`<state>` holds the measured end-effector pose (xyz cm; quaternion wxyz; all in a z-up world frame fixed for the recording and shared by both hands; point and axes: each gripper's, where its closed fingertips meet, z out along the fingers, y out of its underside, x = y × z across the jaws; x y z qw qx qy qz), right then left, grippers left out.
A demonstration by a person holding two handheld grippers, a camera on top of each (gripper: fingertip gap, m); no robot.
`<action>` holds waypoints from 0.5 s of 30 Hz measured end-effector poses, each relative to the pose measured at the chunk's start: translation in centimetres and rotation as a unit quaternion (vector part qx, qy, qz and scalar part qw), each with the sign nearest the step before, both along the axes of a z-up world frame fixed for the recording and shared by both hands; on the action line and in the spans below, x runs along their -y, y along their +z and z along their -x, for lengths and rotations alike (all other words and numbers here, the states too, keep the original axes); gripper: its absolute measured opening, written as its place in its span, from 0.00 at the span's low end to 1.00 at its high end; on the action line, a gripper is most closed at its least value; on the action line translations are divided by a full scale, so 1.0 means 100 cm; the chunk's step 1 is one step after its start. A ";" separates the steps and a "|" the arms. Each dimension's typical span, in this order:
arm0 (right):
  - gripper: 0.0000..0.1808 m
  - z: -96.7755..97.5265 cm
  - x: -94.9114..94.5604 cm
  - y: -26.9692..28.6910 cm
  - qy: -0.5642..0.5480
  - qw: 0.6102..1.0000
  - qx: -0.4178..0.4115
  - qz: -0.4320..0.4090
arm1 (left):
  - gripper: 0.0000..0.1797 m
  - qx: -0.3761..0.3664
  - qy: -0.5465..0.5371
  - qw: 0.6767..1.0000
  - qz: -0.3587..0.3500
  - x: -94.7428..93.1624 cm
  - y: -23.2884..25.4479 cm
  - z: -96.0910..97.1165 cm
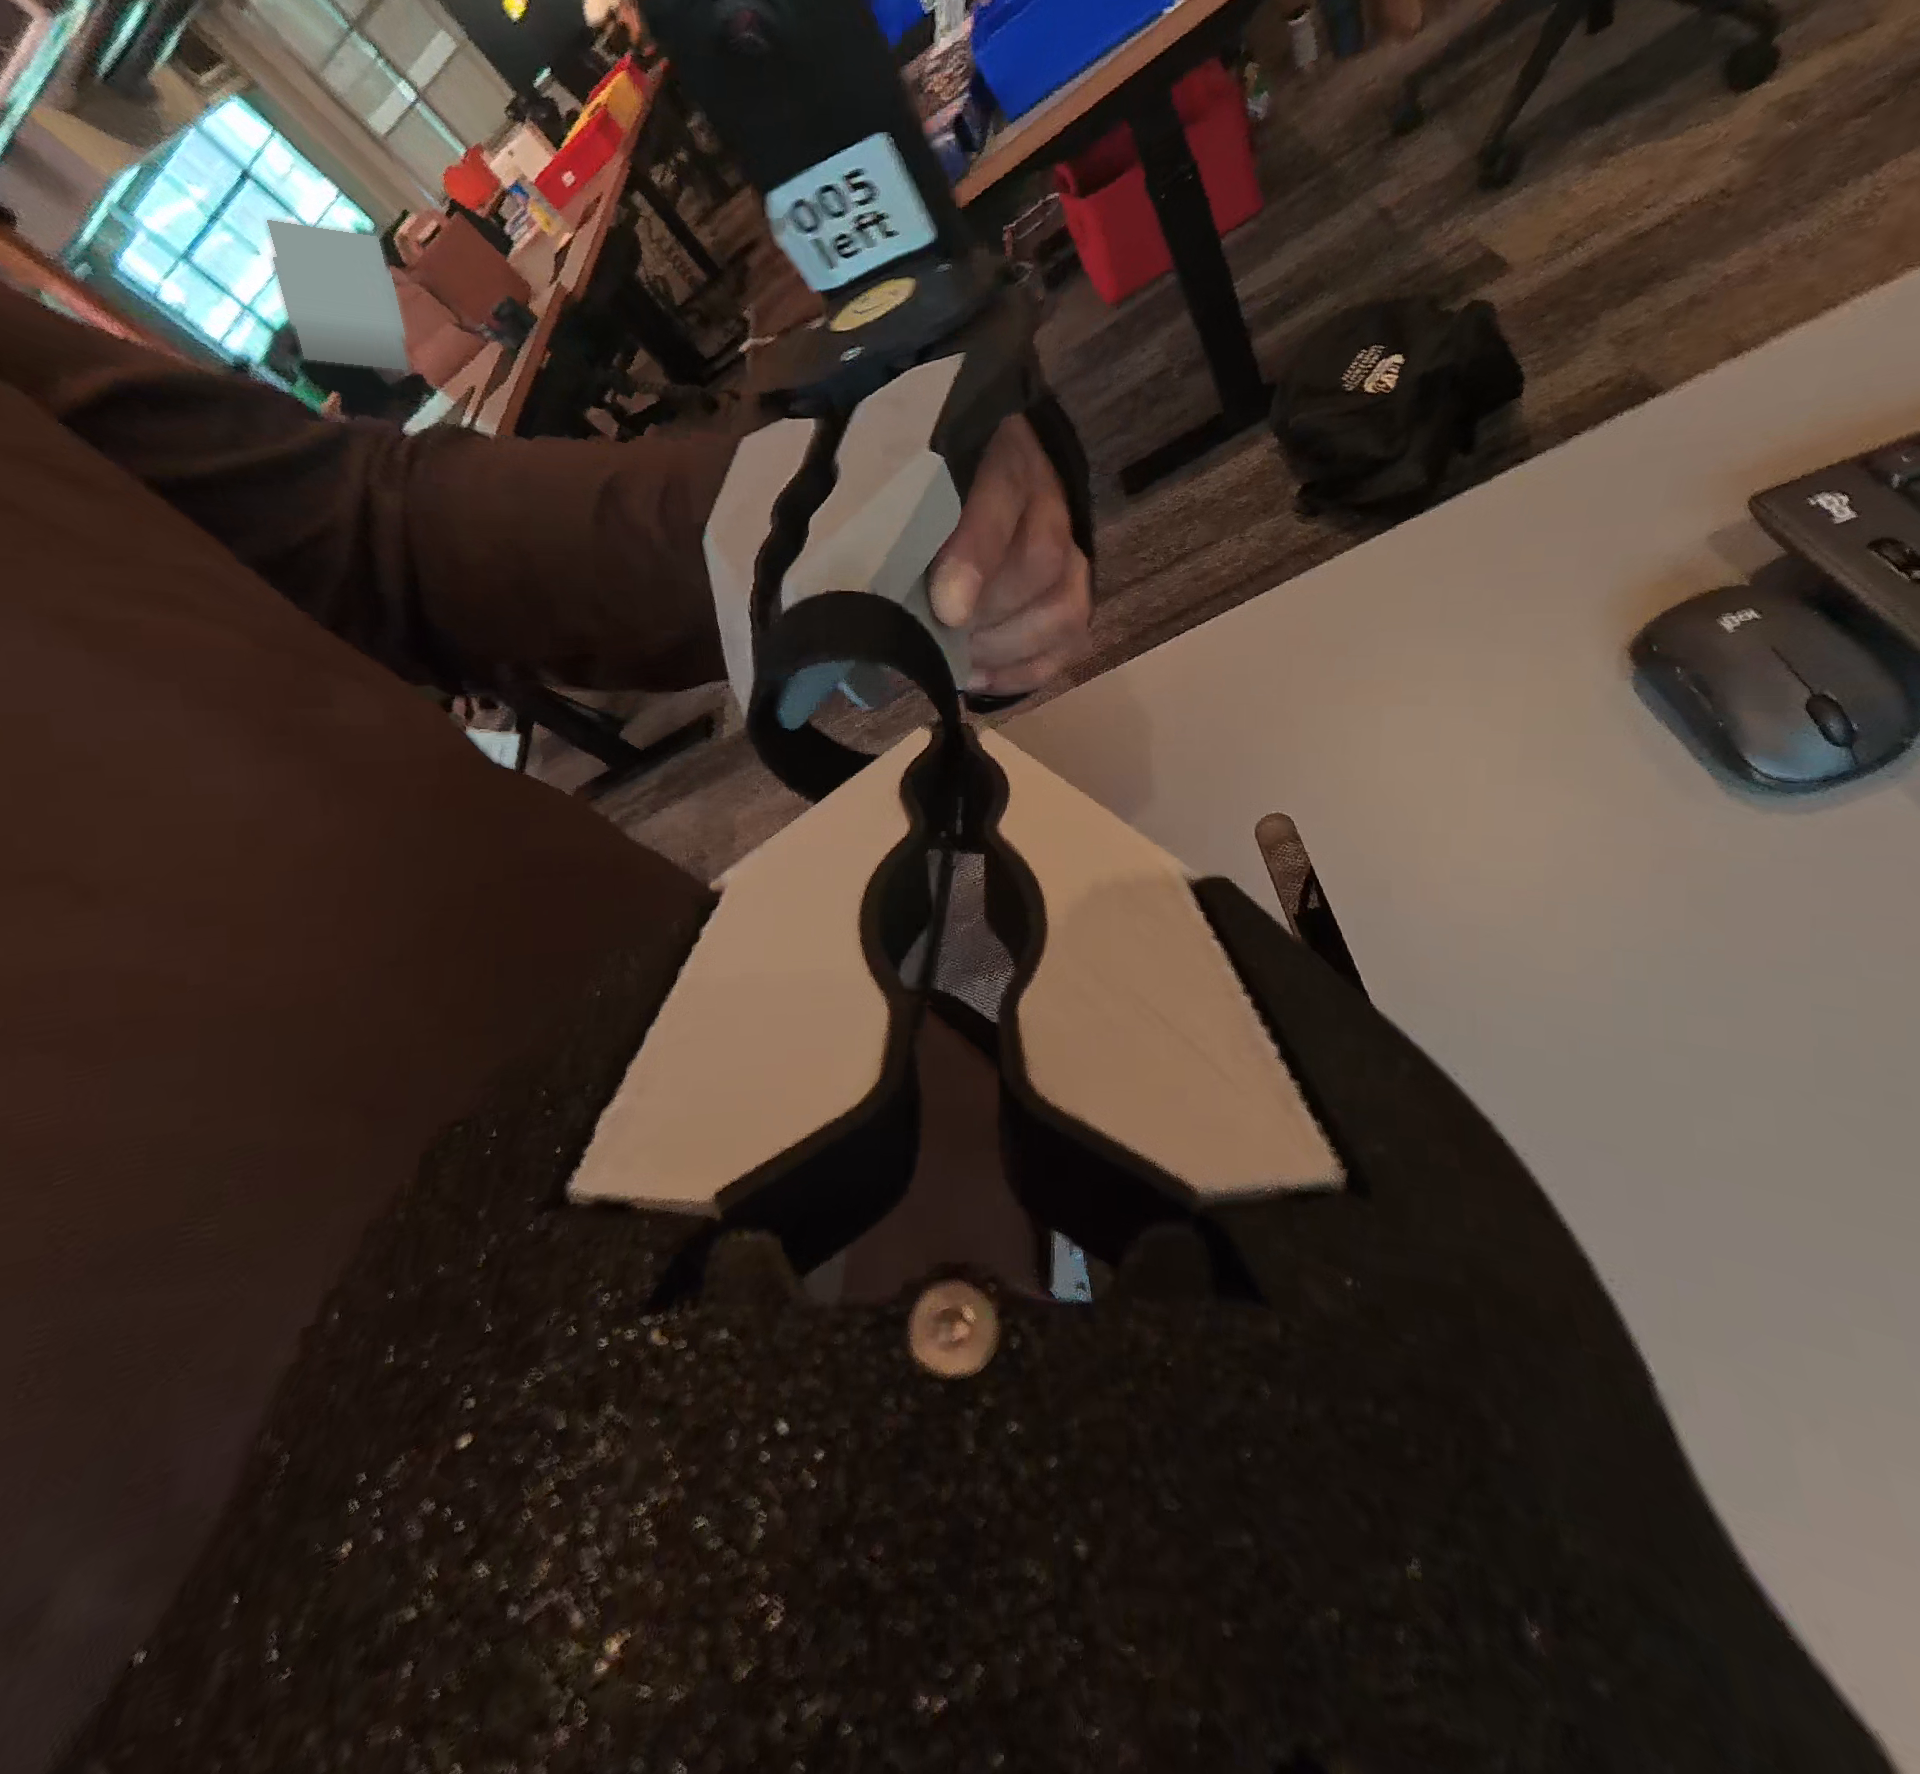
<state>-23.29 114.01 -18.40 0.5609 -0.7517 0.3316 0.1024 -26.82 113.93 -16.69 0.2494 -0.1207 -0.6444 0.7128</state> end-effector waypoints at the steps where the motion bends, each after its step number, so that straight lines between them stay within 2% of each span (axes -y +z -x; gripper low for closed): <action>1: 0.00 -0.002 0.002 -0.001 -0.008 1.000 -0.009 -0.007 | 0.00 0.012 0.010 1.000 -0.014 0.001 -0.005 -0.002; 7: 0.00 -0.011 0.017 -0.001 -0.048 0.994 -0.066 -0.076 | 0.21 0.056 0.098 0.991 -0.071 0.006 -0.021 -0.021; 11: 0.00 -0.015 0.021 -0.009 -0.064 0.990 -0.091 -0.088 | 0.20 0.127 0.127 0.980 -0.088 0.014 -0.026 -0.016; 15: 0.00 -0.015 0.020 -0.013 -0.069 0.985 -0.112 -0.109 | 0.12 0.164 0.148 0.967 -0.126 0.023 -0.037 -0.019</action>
